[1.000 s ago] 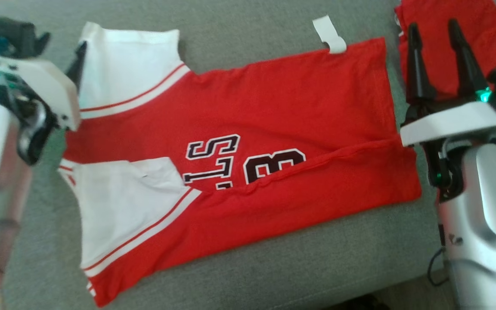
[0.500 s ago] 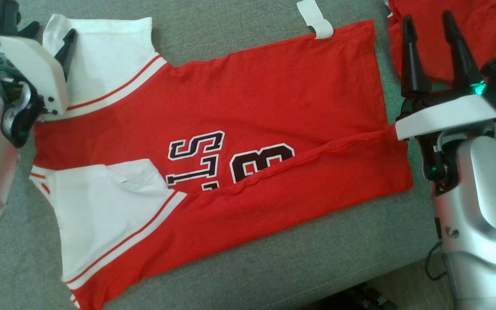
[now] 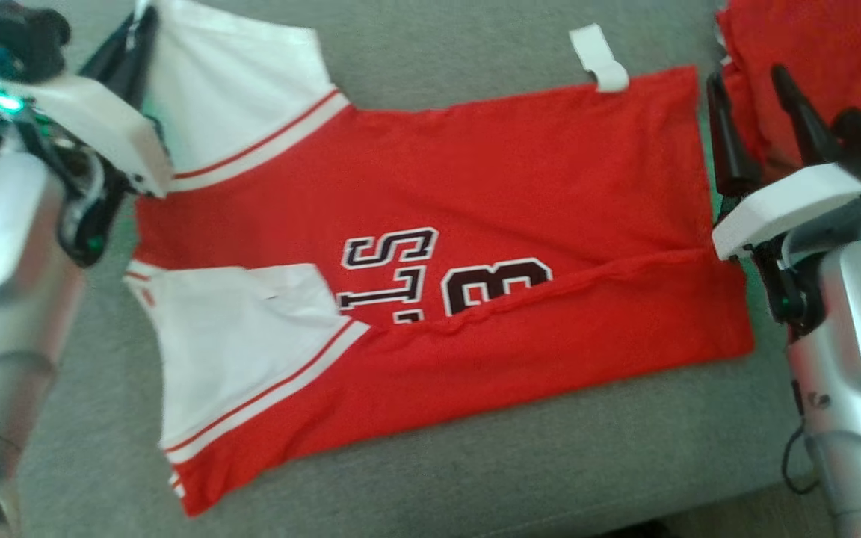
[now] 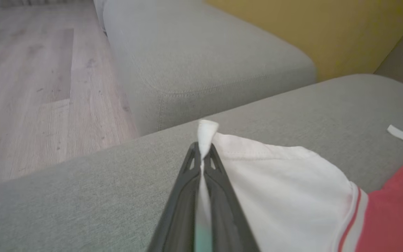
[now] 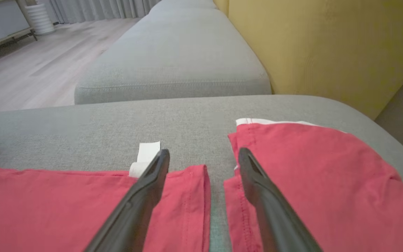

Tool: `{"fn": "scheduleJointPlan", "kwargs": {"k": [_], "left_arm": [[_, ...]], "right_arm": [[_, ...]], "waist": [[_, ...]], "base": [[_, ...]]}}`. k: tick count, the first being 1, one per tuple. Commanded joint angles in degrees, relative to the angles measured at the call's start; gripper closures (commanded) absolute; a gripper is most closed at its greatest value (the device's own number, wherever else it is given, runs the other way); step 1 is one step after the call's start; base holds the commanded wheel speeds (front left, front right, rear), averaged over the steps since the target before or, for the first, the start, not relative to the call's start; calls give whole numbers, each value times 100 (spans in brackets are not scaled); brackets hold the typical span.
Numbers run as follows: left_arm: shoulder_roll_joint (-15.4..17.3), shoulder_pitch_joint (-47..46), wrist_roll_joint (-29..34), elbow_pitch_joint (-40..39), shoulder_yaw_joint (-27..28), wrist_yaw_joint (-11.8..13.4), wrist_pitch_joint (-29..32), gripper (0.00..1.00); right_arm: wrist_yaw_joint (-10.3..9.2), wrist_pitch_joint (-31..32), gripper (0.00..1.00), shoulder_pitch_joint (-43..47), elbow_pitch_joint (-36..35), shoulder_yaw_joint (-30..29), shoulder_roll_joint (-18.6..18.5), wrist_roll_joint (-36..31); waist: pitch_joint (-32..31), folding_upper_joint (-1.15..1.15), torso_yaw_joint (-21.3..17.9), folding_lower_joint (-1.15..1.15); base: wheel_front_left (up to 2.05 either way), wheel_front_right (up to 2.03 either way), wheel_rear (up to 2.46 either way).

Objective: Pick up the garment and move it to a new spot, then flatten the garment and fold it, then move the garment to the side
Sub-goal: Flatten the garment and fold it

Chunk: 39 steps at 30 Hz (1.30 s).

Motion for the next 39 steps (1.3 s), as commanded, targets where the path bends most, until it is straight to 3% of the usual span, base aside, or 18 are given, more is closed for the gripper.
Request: {"fn": "scheduleJointPlan", "kwargs": {"k": [1,7,14,28,29,30,39], "left_arm": [[198,-14,-37,-216,259,10,-224,100],[85,529,-49,-744,142,21,-620,100],[-11,1081,-45,-1476,-16,208,-702,100],[66,1289,1,-1976,-168,345,-570,100],[70,1287,-10,-1986,-163,348,-566,100],[58,1284,-52,-1999,-144,345,-561,100],[156,1108,-48,-1901,-45,397,-629,100]], "right_arm": [[-5,110,0,-219,-52,155,-110,83],[-5,565,0,-472,652,433,-628,280],[-5,915,0,-756,1407,877,-1120,604],[-5,965,0,-1312,2383,1631,-1388,905],[-5,985,34,-1345,2427,1709,-1389,928],[-5,993,100,-1374,2452,1805,-1393,953],[-5,345,100,-1727,2564,2059,-1436,1244]], "waist": [[-246,0,275,0],[-464,0,745,0],[-462,0,1067,0],[-303,0,1164,0],[-291,0,1163,0],[-280,0,1163,0],[-317,0,1078,0]], "base": [[0,0,0],[0,0,0],[0,0,0],[0,0,0],[0,0,0],[0,0,0],[0,0,0]]}}
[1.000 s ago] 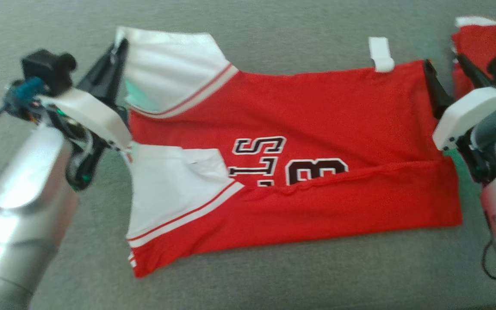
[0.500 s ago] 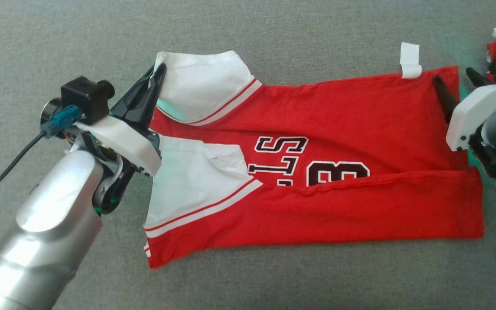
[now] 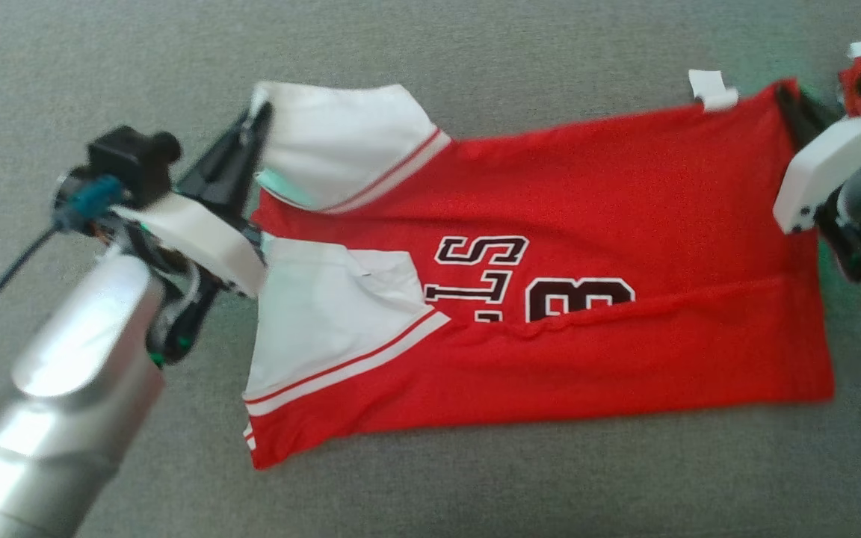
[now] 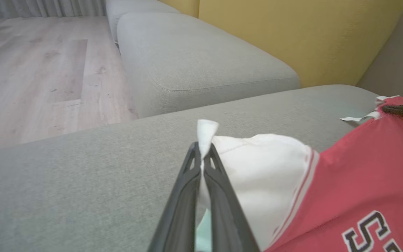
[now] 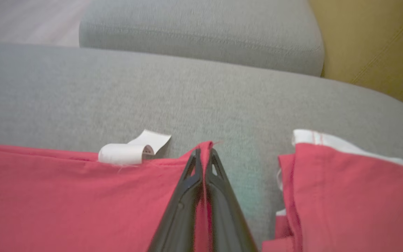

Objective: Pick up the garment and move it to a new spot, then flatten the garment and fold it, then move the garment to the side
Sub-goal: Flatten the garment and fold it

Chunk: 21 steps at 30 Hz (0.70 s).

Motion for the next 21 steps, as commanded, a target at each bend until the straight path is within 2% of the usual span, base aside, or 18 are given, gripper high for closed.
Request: {"fn": "scheduleJointPlan", "kwargs": {"k": [1,5,12,21], "left_arm": [[298,-372,39,-56,334,50,-66,100],[358,-696,87,163,437,104,-81,100],[377,-1620,221,769,575,39,-188,100],[103,-2521,369,1754,551,-95,-587,100]], "right_arm": [[-5,-192,100,-203,-125,30,-82,107],[-5,-491,100,-444,-226,87,6,297],[-5,-770,100,-1014,-344,166,89,673],[-5,-1016,100,-1596,32,280,195,892]], "waist": [[-16,0,-44,0],[29,0,-144,0],[285,0,-296,0],[464,0,-284,0]], "base": [[0,0,0],[0,0,0],[0,0,0],[0,0,0]]}}
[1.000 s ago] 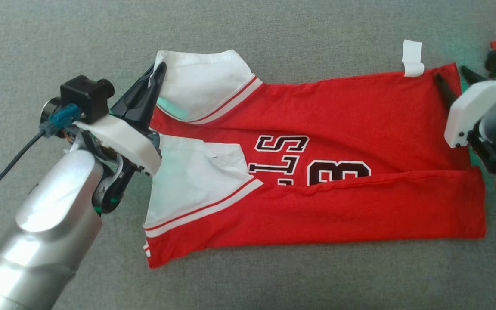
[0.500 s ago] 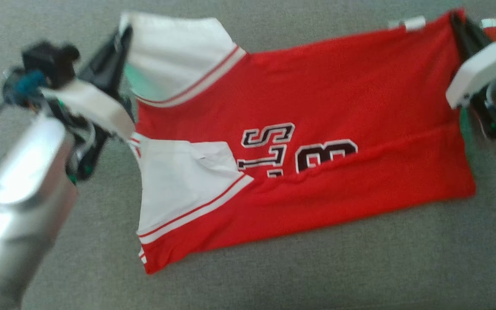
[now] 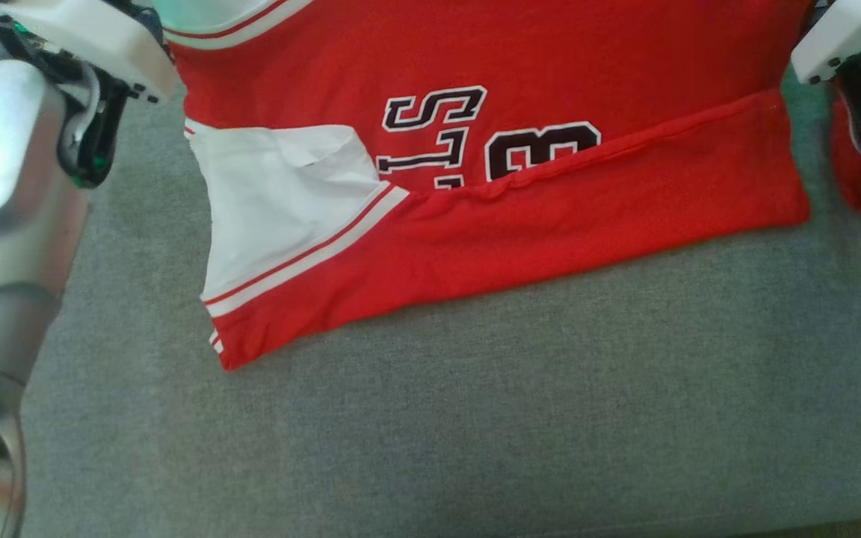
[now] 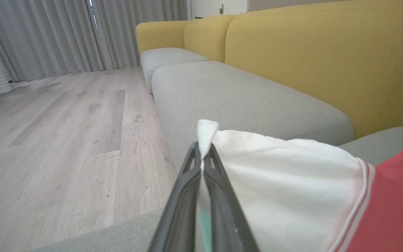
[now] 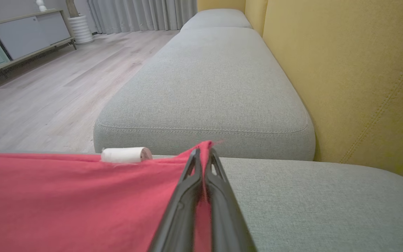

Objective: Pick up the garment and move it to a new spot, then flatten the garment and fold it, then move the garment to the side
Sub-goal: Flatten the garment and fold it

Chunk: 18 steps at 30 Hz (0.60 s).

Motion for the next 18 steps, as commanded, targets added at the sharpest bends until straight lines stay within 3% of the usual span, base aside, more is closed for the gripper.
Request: {"fn": "scheduleJointPlan", "kwargs": {"k": [1,9,18], "left_arm": [[211,-270,39,11,191,-31,-106,100],[198,278,-143,84,-245,-226,-202,100],[735,1314,-815,-993,-578,-250,491,100]], "right_arm": [[-5,-85,100,-74,-74,68,25,87],[-5,226,100,517,-155,487,-339,871],[-5,895,100,1231,-685,1091,-913,1646]], "waist": [[-27,0,33,-1],[-452,0,230,-1],[-888,0,351,-1]], "base": [[0,0,0],[0,0,0],[0,0,0]]}}
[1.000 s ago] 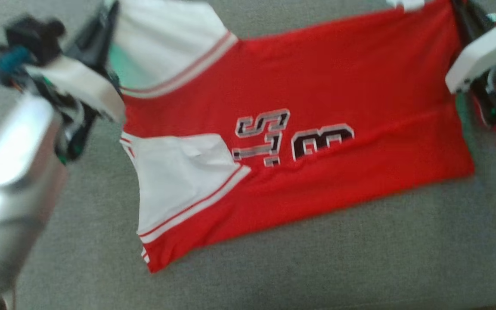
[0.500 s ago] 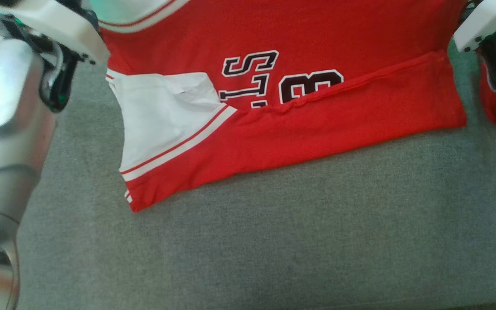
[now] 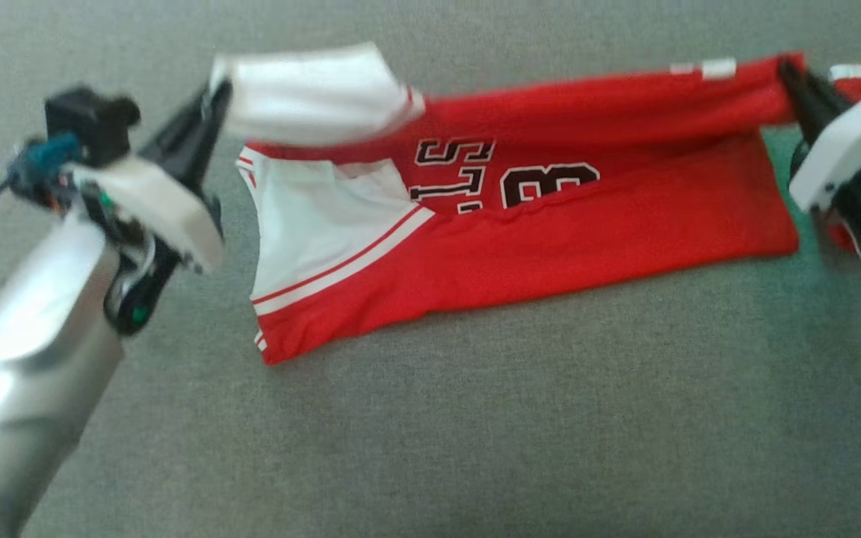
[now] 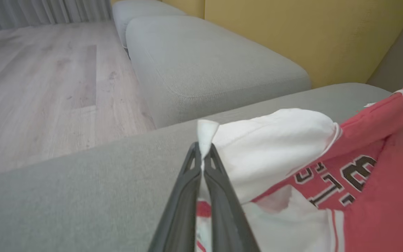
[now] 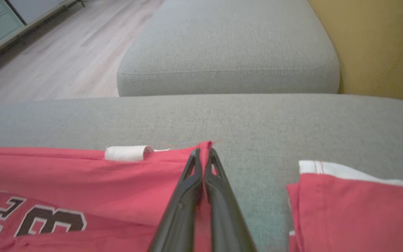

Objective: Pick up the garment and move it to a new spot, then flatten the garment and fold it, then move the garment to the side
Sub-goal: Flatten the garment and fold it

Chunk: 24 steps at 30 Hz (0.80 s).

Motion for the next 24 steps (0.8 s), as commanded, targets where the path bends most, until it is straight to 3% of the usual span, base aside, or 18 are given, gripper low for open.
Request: {"fn": "scheduleJointPlan", "kwargs": {"k": [1,11,15,24], "left_arm": [[411,10,-140,-361,172,11,166,100],[1252,1262,-919,-2094,-246,58,1433,100],[1417,1456,-1091,-2435,-309,118,1722,100],[1544,1630,-1158,-2707,-494,220,2091,100]], "right_arm": [[-5,83,100,171,-220,113,-243,126],[-5,909,100,734,-753,769,-946,787],[-5,1200,100,804,-861,1044,-1166,828],[-5,1291,100,917,-1025,1415,-1285,1006]], "waist": [[-144,0,54,1],[-395,0,132,1],[-444,0,117,1],[-488,0,50,1]], "base": [[0,0,0],[0,0,0],[0,0,0],[0,0,0]]}}
